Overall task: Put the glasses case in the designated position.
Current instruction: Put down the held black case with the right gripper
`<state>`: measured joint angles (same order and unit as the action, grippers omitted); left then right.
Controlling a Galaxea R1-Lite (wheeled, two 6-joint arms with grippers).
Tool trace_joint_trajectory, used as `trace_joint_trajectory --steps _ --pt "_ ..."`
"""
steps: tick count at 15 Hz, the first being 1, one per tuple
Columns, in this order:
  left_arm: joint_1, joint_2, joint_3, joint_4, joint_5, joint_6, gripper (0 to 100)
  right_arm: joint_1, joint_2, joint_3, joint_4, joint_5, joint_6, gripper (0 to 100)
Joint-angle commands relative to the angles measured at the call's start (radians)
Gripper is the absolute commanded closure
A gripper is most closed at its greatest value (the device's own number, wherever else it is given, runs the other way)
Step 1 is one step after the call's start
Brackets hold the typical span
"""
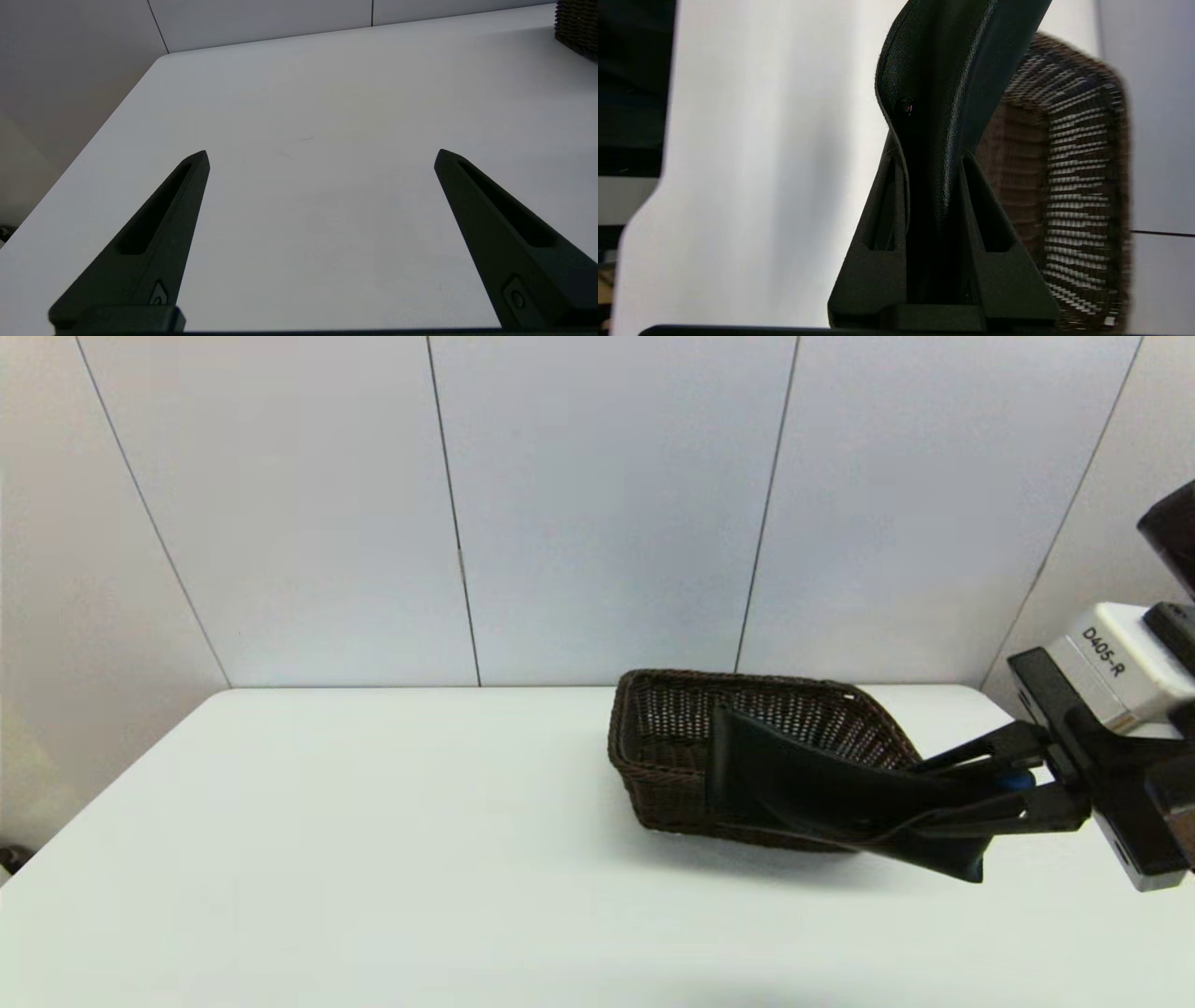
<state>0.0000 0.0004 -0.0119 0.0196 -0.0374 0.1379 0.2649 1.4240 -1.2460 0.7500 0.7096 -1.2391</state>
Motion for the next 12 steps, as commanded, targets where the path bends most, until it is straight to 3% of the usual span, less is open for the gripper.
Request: trace_joint_trajectory --steps 1,8,12 --pt "0.000 0.001 0.000 0.000 -0.001 0.002 0 -0.018 -0.014 0.069 0.005 0.004 -0.036 100" --pt "0.000 0.001 0.000 0.000 -0.001 0.000 0 -0.052 0.104 0.094 0.005 0.001 -0.141 100" --pt "0.000 0.001 0.000 0.000 -0.001 0.000 0 -0.052 0.127 0.155 0.000 -0.002 -0.145 100"
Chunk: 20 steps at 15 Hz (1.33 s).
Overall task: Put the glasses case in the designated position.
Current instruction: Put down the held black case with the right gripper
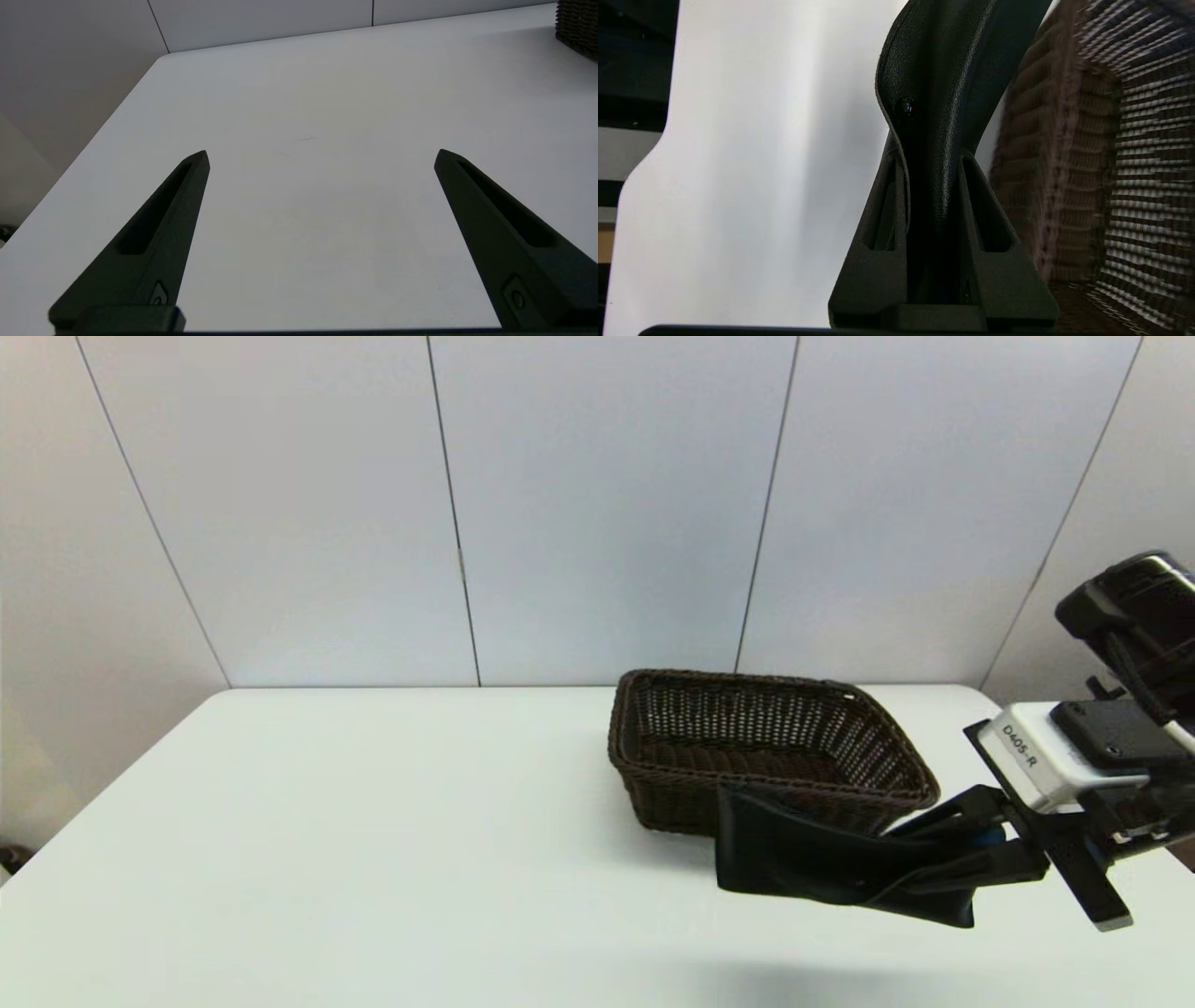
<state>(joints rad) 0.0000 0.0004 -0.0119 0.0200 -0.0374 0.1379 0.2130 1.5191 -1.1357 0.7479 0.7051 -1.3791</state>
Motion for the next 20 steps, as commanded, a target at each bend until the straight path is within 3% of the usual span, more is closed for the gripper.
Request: trace_joint_trajectory --steps 1,8,12,20 --pt "0.000 0.001 0.000 0.000 -0.001 0.002 0 0.000 0.032 0.062 0.001 0.002 -0.005 100" --pt "0.000 0.001 0.000 0.000 0.001 0.000 0 -0.021 0.098 0.076 -0.005 0.004 0.003 100" --pt "0.000 0.001 0.000 0.000 -0.001 0.000 0 -0.017 0.159 0.042 -0.110 0.008 0.043 100" --pt "0.000 0.001 0.000 0.000 0.001 0.000 0 -0.004 0.197 0.014 -0.105 0.017 0.055 100"
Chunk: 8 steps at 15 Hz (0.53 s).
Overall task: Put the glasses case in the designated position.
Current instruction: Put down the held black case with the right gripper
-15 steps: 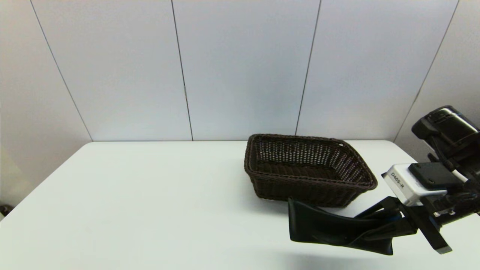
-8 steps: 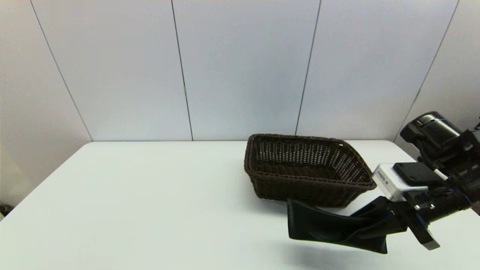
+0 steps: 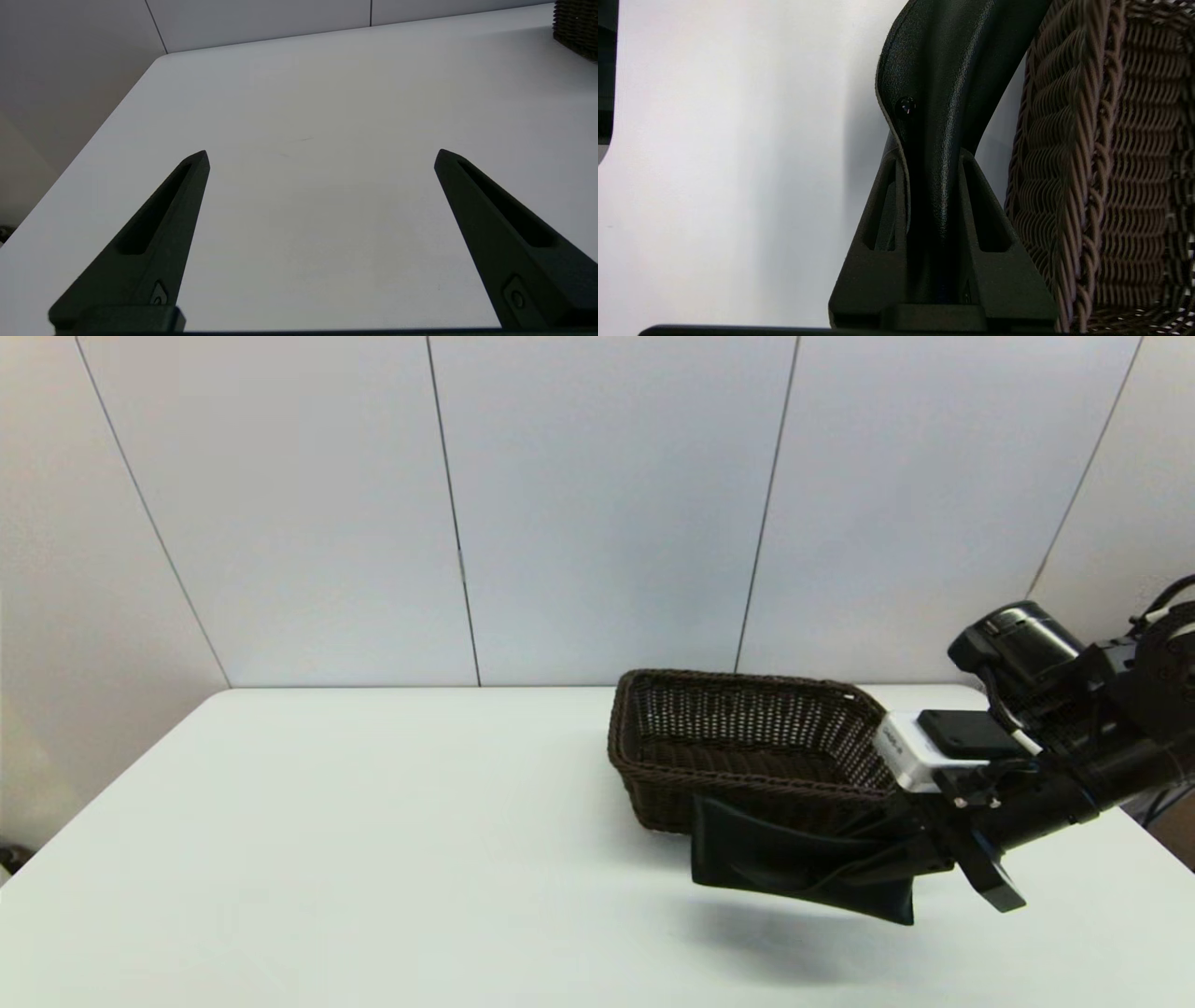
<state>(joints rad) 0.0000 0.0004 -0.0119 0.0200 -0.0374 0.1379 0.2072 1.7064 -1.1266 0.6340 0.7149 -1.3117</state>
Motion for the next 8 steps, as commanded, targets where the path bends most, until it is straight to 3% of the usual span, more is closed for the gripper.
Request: trace_joint_trajectory --steps 1,8 --pt "0.000 0.001 0.001 0.000 0.001 0.000 0 0.001 0.007 0.011 0.010 0.008 -0.012 100" --pt "0.000 0.001 0.001 0.000 0.001 0.000 0 0.003 -0.002 0.042 0.018 0.038 -0.041 100"
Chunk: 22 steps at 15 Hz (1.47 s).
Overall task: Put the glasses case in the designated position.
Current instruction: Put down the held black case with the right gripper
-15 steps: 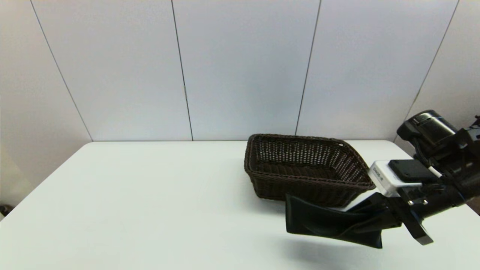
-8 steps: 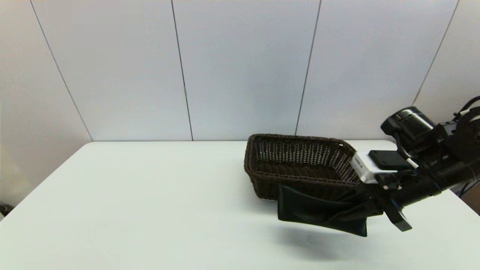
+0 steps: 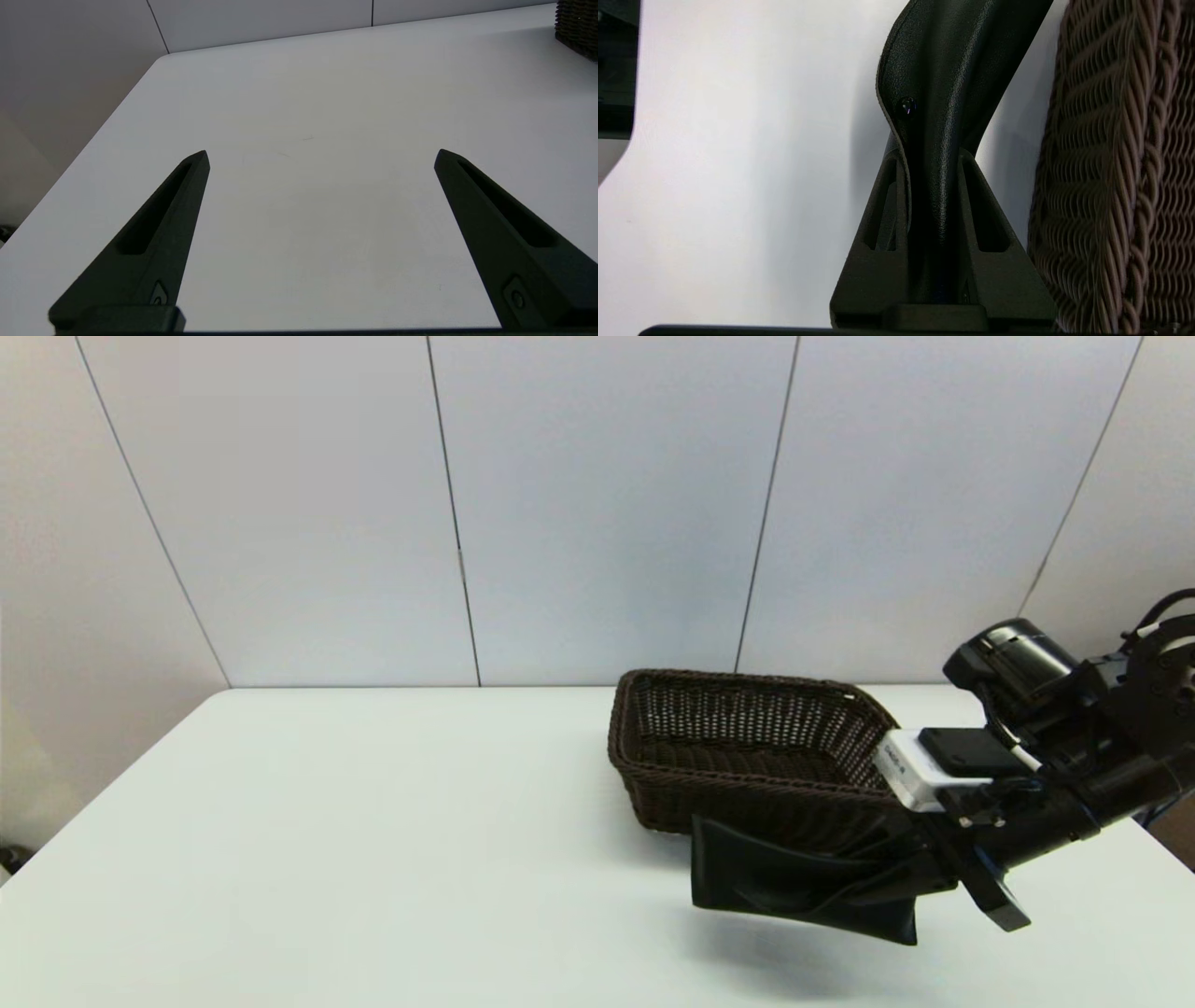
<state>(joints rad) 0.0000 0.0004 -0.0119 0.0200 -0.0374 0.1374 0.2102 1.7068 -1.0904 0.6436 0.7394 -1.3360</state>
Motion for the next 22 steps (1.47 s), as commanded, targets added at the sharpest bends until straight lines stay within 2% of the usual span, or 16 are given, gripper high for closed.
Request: trace_joint_trajectory --steps 1,17,22 --pt "0.000 0.001 0.001 0.000 -0.001 0.001 0 0.001 -0.006 0.006 0.008 0.011 -0.015 100" --pt "0.000 0.001 0.000 0.000 -0.001 0.001 0 0.012 -0.009 -0.017 0.005 0.008 0.006 100" --pt "0.000 0.001 0.001 0.000 -0.001 0.001 0 0.006 -0.075 -0.055 0.005 0.009 0.015 100"
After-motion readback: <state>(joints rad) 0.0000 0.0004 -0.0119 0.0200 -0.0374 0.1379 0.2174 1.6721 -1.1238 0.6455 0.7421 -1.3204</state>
